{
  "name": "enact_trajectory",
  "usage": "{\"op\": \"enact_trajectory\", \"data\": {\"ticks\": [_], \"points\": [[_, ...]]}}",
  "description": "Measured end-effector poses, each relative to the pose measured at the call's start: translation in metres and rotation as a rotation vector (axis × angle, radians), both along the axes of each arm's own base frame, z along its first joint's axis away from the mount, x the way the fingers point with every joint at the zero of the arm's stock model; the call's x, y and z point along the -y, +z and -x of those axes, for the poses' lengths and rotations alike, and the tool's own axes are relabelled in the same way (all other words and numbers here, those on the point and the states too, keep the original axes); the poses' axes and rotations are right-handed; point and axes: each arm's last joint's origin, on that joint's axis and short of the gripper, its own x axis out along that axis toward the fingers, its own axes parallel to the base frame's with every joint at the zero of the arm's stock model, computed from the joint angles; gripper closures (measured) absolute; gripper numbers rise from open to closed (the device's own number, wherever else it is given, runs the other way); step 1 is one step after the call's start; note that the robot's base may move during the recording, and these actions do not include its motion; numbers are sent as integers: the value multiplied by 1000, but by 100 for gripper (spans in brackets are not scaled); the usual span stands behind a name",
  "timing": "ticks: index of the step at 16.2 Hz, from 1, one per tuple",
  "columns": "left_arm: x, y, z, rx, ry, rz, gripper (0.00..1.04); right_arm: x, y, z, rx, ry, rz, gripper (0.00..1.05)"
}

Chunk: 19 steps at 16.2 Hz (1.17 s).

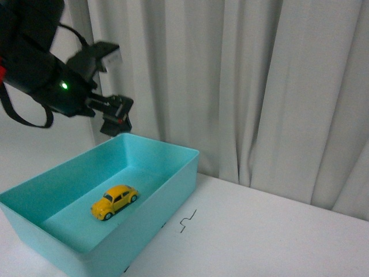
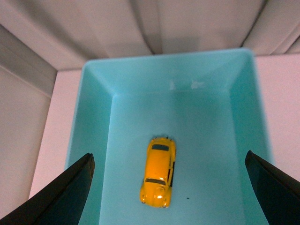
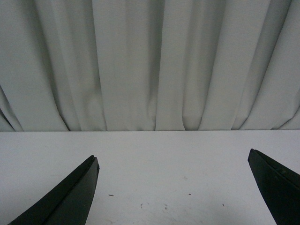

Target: Wind up and store yellow beetle toy

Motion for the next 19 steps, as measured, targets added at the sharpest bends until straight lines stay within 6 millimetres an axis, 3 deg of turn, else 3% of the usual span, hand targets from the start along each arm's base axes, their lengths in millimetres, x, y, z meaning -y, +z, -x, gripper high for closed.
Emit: {"op": "enact_trajectory", "data": {"ticks": [2,5,7,8,9,12,15,19], "points": [[20,35,48,121,-62,-1,7,0,0,0,0,0,0,7],[36,65,121,261,-102,3,7,0,0,0,0,0,0,7],[41,78,154,389,-105,-9,8,0,0,0,0,0,0,7],[47,73,166,585,-116,3,20,0,0,0,0,0,0,7],[57,55,178,665,-123,64,33,0,0,0,0,0,0,7],[71,11,184,673,-90,149,69,0,0,0,0,2,0,7],[79,-13,189,683,-91,171,103,0,0,0,0,0,0,7],[93,-39,195,648,-94,174,103,0,0,0,0,0,0,7]]}}
